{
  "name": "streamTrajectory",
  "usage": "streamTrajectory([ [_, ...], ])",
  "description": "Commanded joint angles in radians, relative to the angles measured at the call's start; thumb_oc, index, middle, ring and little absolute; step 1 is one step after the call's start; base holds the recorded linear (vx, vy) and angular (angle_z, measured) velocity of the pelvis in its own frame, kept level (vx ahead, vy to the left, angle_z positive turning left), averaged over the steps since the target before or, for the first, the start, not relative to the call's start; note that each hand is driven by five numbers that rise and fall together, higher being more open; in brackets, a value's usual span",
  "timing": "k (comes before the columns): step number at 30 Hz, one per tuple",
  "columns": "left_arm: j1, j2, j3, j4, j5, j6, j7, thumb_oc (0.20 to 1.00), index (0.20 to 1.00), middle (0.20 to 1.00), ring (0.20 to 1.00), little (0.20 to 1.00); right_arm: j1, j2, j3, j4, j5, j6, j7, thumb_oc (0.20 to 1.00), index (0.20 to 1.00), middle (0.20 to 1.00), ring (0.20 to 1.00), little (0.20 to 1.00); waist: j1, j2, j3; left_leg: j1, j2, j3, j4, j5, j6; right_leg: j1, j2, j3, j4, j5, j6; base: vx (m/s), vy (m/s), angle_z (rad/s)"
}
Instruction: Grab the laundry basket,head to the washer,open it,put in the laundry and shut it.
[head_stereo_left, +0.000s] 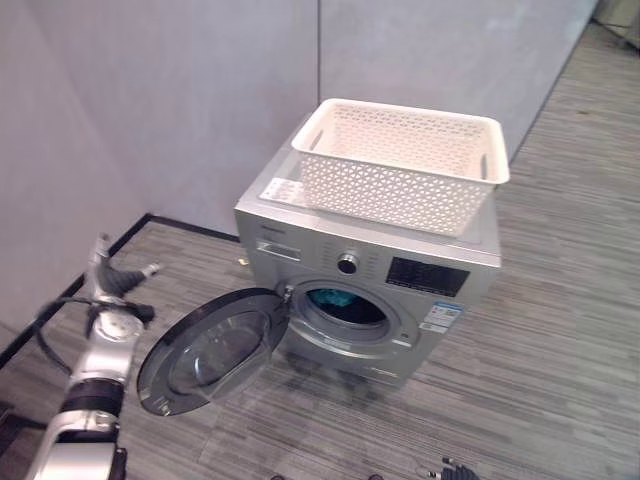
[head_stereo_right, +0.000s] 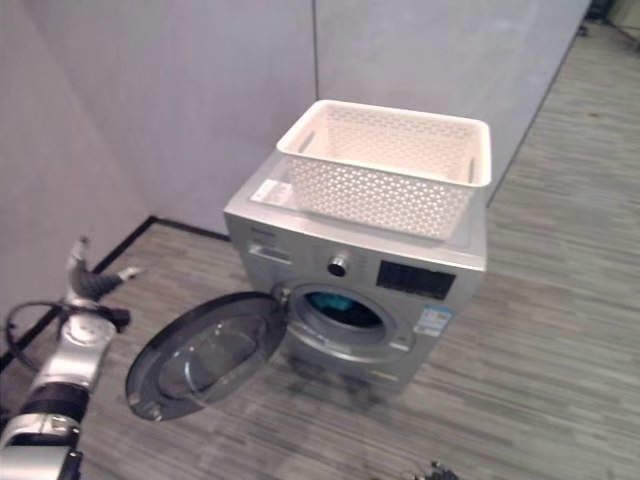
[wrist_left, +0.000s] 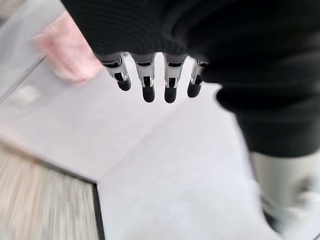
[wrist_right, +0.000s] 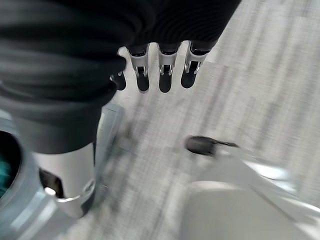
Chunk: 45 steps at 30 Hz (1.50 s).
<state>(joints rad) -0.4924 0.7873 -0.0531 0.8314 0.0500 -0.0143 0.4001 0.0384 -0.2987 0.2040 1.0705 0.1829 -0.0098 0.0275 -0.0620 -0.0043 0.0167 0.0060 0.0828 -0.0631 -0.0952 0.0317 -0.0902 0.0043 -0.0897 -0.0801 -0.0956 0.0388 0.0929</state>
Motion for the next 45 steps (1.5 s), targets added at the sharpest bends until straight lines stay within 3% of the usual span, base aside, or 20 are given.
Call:
streamTrajectory([
  [1, -0.305, 0.107, -0.175, 0.288, -0.047, -0.014, -0.114, 1.000, 1.000, 1.000, 1.000, 1.000, -0.056, -0.073, 0.043, -0.035, 0.026, -0.032, 0.005, 1.000, 1.000, 1.000, 1.000, 1.000, -0.019, -0.032, 0.041, -0.086, 0.040, 0.012, 0.008, 0.007, -0.008, -0.059, -0.009, 0.008, 0.089, -0.088, 0.037, -0.09, 0.046, -0.23],
  [3, -0.428, 0.127, -0.297, 0.353, -0.022, -0.020, -0.156, 1.000, 1.000, 1.000, 1.000, 1.000, -0.072, -0.088, 0.040, -0.047, 0.057, -0.045, -0.001, 1.000, 1.000, 1.000, 1.000, 1.000, -0.025, -0.042, 0.068, -0.125, 0.042, 0.015, 0.008, 0.014, -0.006, -0.095, -0.011, 0.006, 0.080, -0.069, 0.044, -0.08, 0.041, -0.17],
  [8, -0.617, 0.128, -0.364, 0.535, -0.110, -0.001, -0.200, 1.000, 1.000, 1.000, 1.000, 1.000, -0.098, -0.100, 0.066, -0.060, 0.098, -0.050, 0.001, 1.000, 1.000, 1.000, 1.000, 1.000, -0.045, -0.067, 0.111, -0.187, 0.042, 0.028, 0.008, 0.029, -0.002, -0.162, -0.010, 0.026, 0.061, -0.032, 0.054, -0.05, 0.062, -0.03],
  [13, -0.777, 0.163, -0.427, 0.650, -0.143, 0.017, -0.228, 1.000, 1.000, 1.000, 1.000, 1.000, -0.098, -0.105, 0.091, -0.124, 0.130, -0.054, -0.001, 1.000, 1.000, 1.000, 1.000, 1.000, -0.069, -0.116, 0.152, -0.267, 0.042, 0.036, 0.008, 0.045, 0.001, -0.237, -0.008, 0.045, 0.023, 0.021, 0.066, -0.02, 0.040, -0.12],
  [16, -0.793, 0.179, -0.442, 0.669, -0.138, 0.024, -0.235, 1.000, 1.000, 1.000, 1.000, 1.000, -0.094, -0.108, 0.097, -0.147, 0.133, -0.057, -0.006, 1.000, 1.000, 1.000, 1.000, 1.000, -0.075, -0.133, 0.168, -0.293, 0.043, 0.038, 0.018, 0.048, 0.000, -0.260, -0.009, 0.048, 0.016, 0.033, 0.069, -0.02, 0.026, -0.04],
  [18, -0.793, 0.184, -0.427, 0.697, -0.159, 0.031, -0.248, 1.000, 1.000, 1.000, 1.000, 1.000, -0.103, -0.099, 0.109, -0.148, 0.133, -0.053, -0.015, 1.000, 1.000, 1.000, 1.000, 1.000, -0.082, -0.167, 0.188, -0.342, 0.041, 0.033, 0.056, 0.040, 0.004, -0.294, -0.004, 0.056, 0.011, 0.051, 0.071, 0.00, 0.000, 0.00],
  [21, -0.805, 0.171, -0.415, 0.698, -0.179, 0.029, -0.221, 1.000, 1.000, 1.000, 1.000, 1.000, -0.104, -0.097, 0.100, -0.177, 0.157, -0.063, -0.029, 1.000, 1.000, 1.000, 1.000, 1.000, -0.093, -0.191, 0.201, -0.380, 0.041, 0.022, 0.076, 0.036, 0.006, -0.318, -0.002, 0.052, 0.009, 0.059, 0.070, 0.00, 0.000, 0.00],
  [24, -0.786, 0.160, -0.410, 0.712, -0.180, 0.036, -0.232, 1.000, 1.000, 1.000, 1.000, 1.000, -0.100, -0.102, 0.091, -0.211, 0.167, -0.068, -0.040, 1.000, 1.000, 1.000, 1.000, 1.000, -0.099, -0.204, 0.210, -0.395, 0.044, 0.015, 0.088, 0.029, 0.005, -0.329, 0.003, 0.053, 0.009, 0.062, 0.069, 0.00, 0.000, 0.00],
  [45, -0.777, 0.157, -0.417, 0.718, -0.173, 0.042, -0.247, 1.000, 1.000, 1.000, 1.000, 1.000, -0.099, -0.105, 0.091, -0.218, 0.165, -0.067, -0.042, 1.000, 1.000, 1.000, 1.000, 1.000, -0.106, -0.208, 0.206, -0.408, 0.042, 0.010, 0.092, 0.032, 0.006, -0.339, 0.003, 0.052, 0.009, 0.063, 0.069, 0.00, 0.000, 0.01],
])
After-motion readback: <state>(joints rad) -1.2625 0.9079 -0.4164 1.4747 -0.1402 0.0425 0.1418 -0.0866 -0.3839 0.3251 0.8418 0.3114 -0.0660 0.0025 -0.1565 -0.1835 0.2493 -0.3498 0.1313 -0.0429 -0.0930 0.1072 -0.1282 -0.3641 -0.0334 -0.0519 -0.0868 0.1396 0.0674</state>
